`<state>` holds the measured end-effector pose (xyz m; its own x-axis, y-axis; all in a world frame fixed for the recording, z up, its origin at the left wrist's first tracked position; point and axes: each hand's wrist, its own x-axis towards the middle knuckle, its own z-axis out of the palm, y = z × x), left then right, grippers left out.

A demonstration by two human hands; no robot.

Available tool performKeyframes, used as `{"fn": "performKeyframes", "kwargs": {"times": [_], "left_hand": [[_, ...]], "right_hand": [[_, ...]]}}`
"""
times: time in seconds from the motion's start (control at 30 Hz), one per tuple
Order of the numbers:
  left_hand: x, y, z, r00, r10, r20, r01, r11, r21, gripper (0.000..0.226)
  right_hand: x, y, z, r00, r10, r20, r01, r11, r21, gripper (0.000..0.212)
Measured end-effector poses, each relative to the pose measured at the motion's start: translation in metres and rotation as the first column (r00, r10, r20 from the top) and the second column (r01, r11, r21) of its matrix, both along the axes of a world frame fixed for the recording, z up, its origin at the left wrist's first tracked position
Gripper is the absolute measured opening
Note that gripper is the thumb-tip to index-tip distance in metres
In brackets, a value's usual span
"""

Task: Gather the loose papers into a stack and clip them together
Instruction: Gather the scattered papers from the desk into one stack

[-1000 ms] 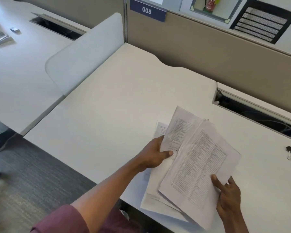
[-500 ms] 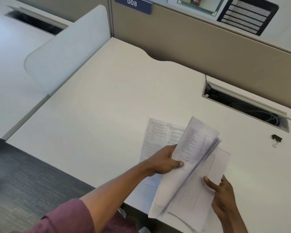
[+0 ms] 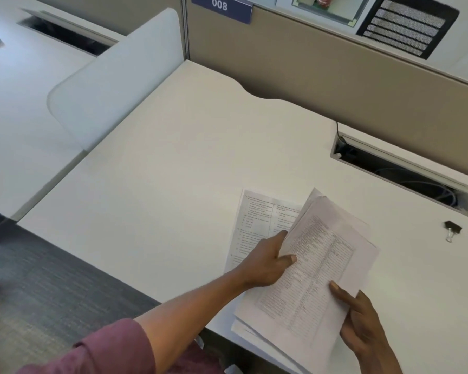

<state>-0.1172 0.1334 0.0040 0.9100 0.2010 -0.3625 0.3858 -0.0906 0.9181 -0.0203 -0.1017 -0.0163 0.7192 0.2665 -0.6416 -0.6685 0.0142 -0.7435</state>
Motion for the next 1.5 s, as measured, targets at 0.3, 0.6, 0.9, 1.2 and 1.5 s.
{"fn": "performKeyframes", "kwargs": {"times": [0.3, 0.6, 0.9, 1.2, 1.5], "left_hand": [[0.008, 0.021, -0.02, 0.907, 0.384, -0.172, -0.244, 0.813, 0.528, 0.043], [0.019, 0.027, -0.022, 0.819, 0.414, -0.398, 0.028, 0.664, 0.747, 0.109], [0.038, 0.022, -0.014, 0.781, 0.4, -0.48, 0.109, 0.67, 0.735, 0.12], [0.018, 0.02, -0.014, 0.896, 0.282, -0.342, -0.162, 0.927, 0.339, 0.019], [0.011, 0.011, -0.014, 0.951, 0.217, -0.219, -0.239, 0.968, -0.082, 0.063]], "right_hand": [[-0.003, -0.001, 0.013, 0.971, -0.062, 0.231, 0.095, 0.986, -0.135, 0.039], [-0.005, -0.005, 0.008, 0.966, -0.111, 0.234, 0.141, 0.983, -0.115, 0.046], [-0.004, -0.011, 0.004, 0.967, -0.134, 0.216, 0.157, 0.983, -0.09, 0.056], [0.001, -0.019, 0.011, 0.974, -0.049, 0.221, 0.085, 0.984, -0.157, 0.04], [0.0, -0.009, 0.015, 0.95, 0.146, 0.276, -0.083, 0.97, -0.229, 0.028]]}}
